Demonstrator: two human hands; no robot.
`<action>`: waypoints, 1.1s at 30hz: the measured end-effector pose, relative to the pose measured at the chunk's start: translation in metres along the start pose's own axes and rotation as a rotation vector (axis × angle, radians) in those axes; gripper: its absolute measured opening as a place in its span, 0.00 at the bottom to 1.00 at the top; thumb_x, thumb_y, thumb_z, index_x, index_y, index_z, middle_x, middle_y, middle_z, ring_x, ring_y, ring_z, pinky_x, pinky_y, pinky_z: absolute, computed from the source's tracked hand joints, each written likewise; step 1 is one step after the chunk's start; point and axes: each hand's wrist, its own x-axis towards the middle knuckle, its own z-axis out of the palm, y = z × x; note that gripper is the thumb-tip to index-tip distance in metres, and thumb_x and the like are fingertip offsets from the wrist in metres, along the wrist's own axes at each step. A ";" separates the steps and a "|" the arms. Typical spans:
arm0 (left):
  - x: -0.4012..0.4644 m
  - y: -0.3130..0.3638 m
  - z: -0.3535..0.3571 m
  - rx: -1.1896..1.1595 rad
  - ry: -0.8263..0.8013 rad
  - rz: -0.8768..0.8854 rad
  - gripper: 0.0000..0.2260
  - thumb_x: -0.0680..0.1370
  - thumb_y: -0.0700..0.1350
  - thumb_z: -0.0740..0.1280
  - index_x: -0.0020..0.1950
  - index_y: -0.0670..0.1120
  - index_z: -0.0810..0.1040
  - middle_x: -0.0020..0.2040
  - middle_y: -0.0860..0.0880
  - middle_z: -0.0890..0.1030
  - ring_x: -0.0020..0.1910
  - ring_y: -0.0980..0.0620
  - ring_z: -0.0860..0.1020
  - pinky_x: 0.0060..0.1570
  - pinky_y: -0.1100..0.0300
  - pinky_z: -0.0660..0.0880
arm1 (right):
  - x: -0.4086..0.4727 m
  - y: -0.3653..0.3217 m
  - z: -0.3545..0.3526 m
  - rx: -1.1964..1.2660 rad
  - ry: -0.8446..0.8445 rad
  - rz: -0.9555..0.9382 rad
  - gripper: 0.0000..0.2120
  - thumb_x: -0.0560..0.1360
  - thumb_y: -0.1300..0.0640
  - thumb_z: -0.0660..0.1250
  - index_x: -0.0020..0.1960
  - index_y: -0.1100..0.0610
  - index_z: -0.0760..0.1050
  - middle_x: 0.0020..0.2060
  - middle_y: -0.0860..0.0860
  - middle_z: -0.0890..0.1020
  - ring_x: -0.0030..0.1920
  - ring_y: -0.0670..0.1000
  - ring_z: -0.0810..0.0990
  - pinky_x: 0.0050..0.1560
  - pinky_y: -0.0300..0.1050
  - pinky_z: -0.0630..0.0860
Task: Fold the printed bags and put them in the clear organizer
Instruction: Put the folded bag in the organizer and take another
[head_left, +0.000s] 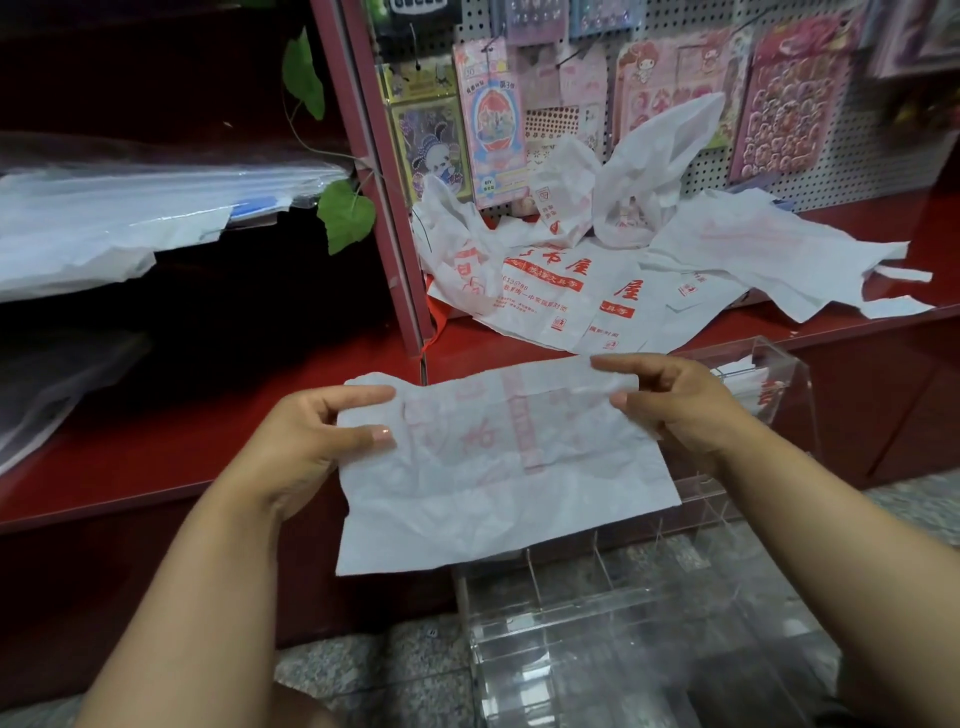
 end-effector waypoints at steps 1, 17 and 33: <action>-0.001 0.001 -0.002 0.016 -0.018 0.003 0.20 0.66 0.29 0.73 0.55 0.45 0.82 0.53 0.44 0.84 0.52 0.47 0.84 0.52 0.54 0.81 | 0.001 -0.002 -0.002 0.033 0.029 -0.009 0.18 0.73 0.73 0.66 0.55 0.54 0.81 0.49 0.42 0.83 0.45 0.39 0.82 0.42 0.32 0.78; -0.003 0.010 0.006 0.359 0.277 0.289 0.08 0.68 0.34 0.77 0.36 0.46 0.83 0.49 0.54 0.76 0.46 0.58 0.77 0.45 0.65 0.74 | 0.005 -0.018 -0.005 -0.519 0.317 -0.277 0.07 0.69 0.62 0.75 0.43 0.52 0.81 0.40 0.45 0.74 0.37 0.39 0.72 0.39 0.26 0.67; -0.002 0.005 0.039 0.110 0.455 0.188 0.09 0.79 0.46 0.68 0.58 0.49 0.73 0.45 0.49 0.83 0.39 0.53 0.83 0.35 0.59 0.77 | 0.003 -0.021 0.006 -0.041 0.384 0.008 0.20 0.76 0.57 0.69 0.65 0.49 0.67 0.27 0.44 0.77 0.28 0.39 0.77 0.28 0.32 0.72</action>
